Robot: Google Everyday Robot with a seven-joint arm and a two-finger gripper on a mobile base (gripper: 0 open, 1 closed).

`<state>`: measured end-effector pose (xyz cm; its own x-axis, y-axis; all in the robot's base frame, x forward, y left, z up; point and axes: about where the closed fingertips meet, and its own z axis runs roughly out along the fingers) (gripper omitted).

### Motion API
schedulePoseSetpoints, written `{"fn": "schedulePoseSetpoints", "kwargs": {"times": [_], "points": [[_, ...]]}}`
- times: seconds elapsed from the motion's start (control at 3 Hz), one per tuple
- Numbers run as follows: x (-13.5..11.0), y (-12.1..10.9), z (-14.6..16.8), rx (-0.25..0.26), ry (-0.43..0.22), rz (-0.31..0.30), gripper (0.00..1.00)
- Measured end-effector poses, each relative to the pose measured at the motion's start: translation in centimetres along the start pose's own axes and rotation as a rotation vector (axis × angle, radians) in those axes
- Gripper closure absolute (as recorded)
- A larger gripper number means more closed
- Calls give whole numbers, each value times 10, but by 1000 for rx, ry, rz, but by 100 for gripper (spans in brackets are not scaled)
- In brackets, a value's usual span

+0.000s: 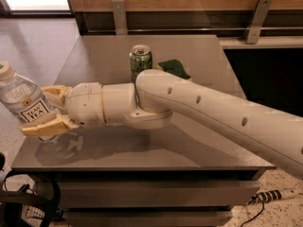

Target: Pick blue plastic bottle

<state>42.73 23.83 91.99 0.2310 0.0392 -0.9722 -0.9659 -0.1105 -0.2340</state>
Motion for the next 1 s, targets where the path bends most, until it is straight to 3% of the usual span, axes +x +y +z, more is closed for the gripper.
{"fn": "schedulePoseSetpoints", "kwargs": {"times": [0.33, 1.0], "points": [[-34, -11, -2, -33, -39, -72, 100], [-86, -20, -2, -41, -25, -208, 100]]}}
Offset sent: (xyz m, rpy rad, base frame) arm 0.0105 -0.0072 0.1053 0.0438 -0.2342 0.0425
